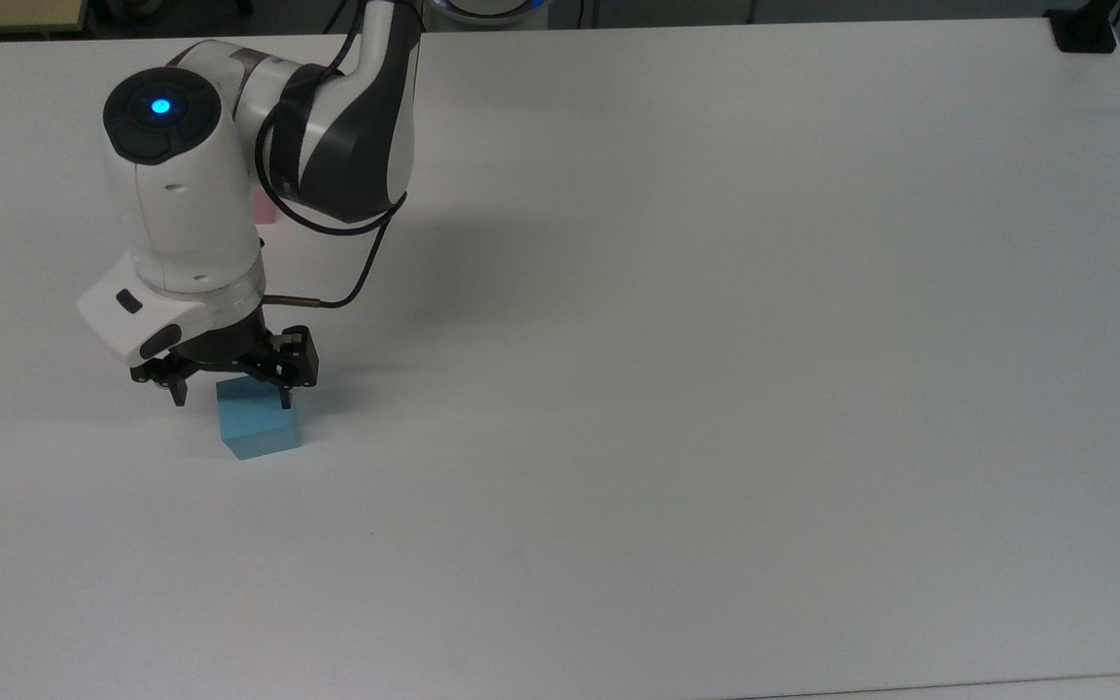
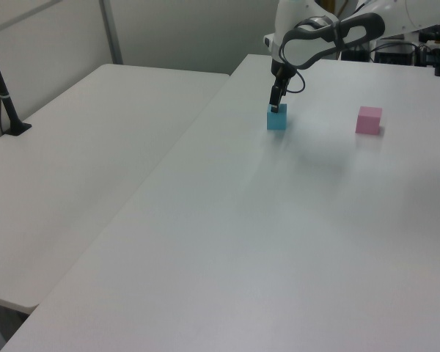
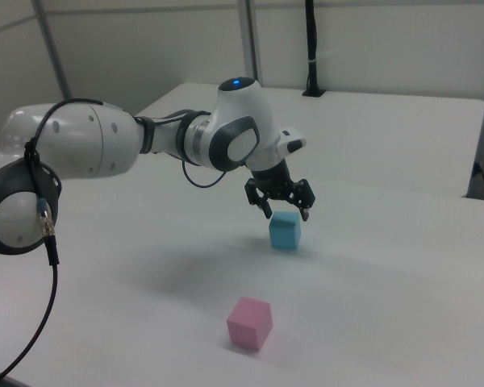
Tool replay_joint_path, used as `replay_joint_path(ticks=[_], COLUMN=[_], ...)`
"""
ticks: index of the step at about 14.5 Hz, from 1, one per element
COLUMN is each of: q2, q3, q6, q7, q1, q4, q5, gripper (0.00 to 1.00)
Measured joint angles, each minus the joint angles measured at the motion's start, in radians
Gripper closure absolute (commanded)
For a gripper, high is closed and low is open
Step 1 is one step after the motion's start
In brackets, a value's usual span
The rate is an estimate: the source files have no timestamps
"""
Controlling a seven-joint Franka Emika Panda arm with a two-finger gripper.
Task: Put blue cube on pink cube
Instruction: 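Close the gripper around the blue cube, then lift the blue cube and carry it above the pink cube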
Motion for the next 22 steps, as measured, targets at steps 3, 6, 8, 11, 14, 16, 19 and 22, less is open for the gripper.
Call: replay_joint_path(ticks=[3, 6, 8, 11, 14, 16, 19, 22], q2=[0.014, 0.037, 0.044, 0.045, 0.043, 0.025, -0.065, -0.141], q3=[0.000, 0.000, 0.000, 0.000, 0.000, 0.000, -0.001, -0.002], q6=[0.000, 0.000, 0.000, 0.000, 0.000, 0.000, -0.025, -0.079], q7=[0.000, 0.000, 0.000, -0.001, -0.001, -0.001, -0.001, 0.000], q1=[0.007, 0.009, 0.009, 0.009, 0.009, 0.009, 0.009, 0.008], q4=[-0.001, -0.002, -0.002, -0.001, 0.004, 0.013, 0.025, 0.025], q5=[0.000, 0.000, 0.000, 0.000, 0.000, 0.000, 0.047, 0.058], gripper=[0.00, 0.14, 0.34, 0.56, 0.56, 0.55, 0.53, 0.53])
